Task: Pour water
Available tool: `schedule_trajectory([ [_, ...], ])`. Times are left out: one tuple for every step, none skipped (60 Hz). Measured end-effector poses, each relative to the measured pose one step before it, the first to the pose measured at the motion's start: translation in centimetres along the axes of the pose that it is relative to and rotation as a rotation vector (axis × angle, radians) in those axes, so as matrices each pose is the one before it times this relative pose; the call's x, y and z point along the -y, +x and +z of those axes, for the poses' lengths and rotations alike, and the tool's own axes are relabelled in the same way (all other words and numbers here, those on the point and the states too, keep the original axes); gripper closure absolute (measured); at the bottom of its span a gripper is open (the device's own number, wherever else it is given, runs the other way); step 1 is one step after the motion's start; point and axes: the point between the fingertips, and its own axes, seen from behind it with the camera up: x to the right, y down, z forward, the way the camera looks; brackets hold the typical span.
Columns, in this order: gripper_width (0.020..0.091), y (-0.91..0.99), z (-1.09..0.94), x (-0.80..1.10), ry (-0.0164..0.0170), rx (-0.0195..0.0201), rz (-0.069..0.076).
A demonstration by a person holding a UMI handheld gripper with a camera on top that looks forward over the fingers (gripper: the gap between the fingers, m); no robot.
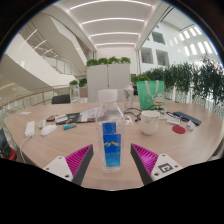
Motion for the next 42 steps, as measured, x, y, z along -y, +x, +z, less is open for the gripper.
schedule_trajectory([
  [0.0261,0.165,0.837,0.046,-0.00207,-0.00806,-0.0034],
  [0.0262,0.163,0.821,0.068,-0.00101,-0.00712,-0.0019],
  [0.0261,0.665,0.941,-0.120,0.00247,-0.00202,0.0010],
  [0.0262,-0.288,0.653,0.303,0.00388,-0.00567,0.0020],
  [0.0265,-0.023,0.667,0.224,0.00692,-0.00097,0.0042],
  [0.0279,-0.030,0.645,0.189,0.00628,0.00148,0.0051],
  [0.0307,-0.052,0.597,0.083,0.00210,0.00130,0.0036],
  [0.0361,0.037,0.507,0.064,-0.00227,0.00082,0.0013],
  [0.0457,-0.133,0.488,-0.123,-0.00682,0.00602,-0.0008],
  [0.0574,-0.320,0.582,-0.139,-0.00669,0.01594,0.0013],
  [0.0635,0.087,0.285,-0.266,-0.01199,-0.00073,0.0010],
  [0.0634,0.158,0.215,0.147,0.00645,-0.00956,-0.0016],
  [0.0636,0.283,0.112,0.132,0.00617,-0.01490,-0.0065],
  [0.0637,0.228,0.092,0.051,0.00424,-0.01391,-0.0103],
  [0.0642,-0.076,-0.014,0.035,0.00321,-0.00655,-0.0117],
  [0.0647,0.083,0.383,0.156,0.00506,-0.00061,-0.0102],
  [0.0649,-0.098,0.067,0.096,0.00598,0.00093,-0.0095],
  [0.0656,-0.109,0.068,0.040,0.00281,0.00080,-0.0076],
  [0.0662,-0.034,0.087,0.005,-0.00020,-0.00064,-0.0045],
  [0.0662,-0.073,0.051,-0.043,-0.00344,0.00133,-0.0017],
  [0.0675,-0.087,0.055,-0.032,-0.00639,0.00338,0.0005],
  [0.0677,-0.186,0.010,-0.040,-0.00919,0.00820,0.0030],
  [0.0700,-0.286,0.066,0.001,-0.00913,0.01262,0.0058],
  [0.0701,-0.315,0.085,-0.054,-0.01164,0.01566,0.0099],
  [0.0715,-0.462,-0.261,-0.130,-0.01195,0.01246,0.0101],
  [0.0722,-0.014,0.369,-0.036,-0.01525,0.01801,0.0117],
  [0.0722,-0.196,0.100,0.054,-0.01226,0.01266,0.0131],
  [0.0728,-0.263,0.115,0.158,-0.01125,0.01460,0.0109],
  [0.0744,-0.357,0.117,0.286,-0.00818,0.01913,0.0087],
  [0.0745,-0.288,0.086,0.506,-0.00268,0.01639,0.0103],
  [0.0745,-0.605,0.134,0.439,0.00070,0.01402,0.0111],
  [0.0746,-0.063,-0.152,0.699,0.00045,0.02244,0.0171],
  [0.0745,-0.295,0.084,0.828,0.00062,0.01854,0.0186],
  [0.0745,-0.244,0.136,0.910,0.00345,0.01689,0.0250],
  [0.0745,-0.102,0.140,1.090,0.00873,0.01363,0.0313],
  [0.0745,-0.123,0.170,1.113,0.00819,0.01330,0.0363],
  [0.0745,-0.548,0.440,1.068,0.00359,0.01232,0.0398],
  [0.0747,0.178,0.349,0.755,0.00456,0.02411,0.0442],
  [0.0746,-0.257,0.190,1.003,0.00252,0.02100,0.0488],
  [0.0746,-0.271,0.194,1.072,0.00488,0.02193,0.0531],
  [0.0747,-0.215,0.268,1.122,0.00695,0.02133,0.0576],
  [0.0747,-0.149,0.276,1.106,0.00626,0.02146,0.0604],
])
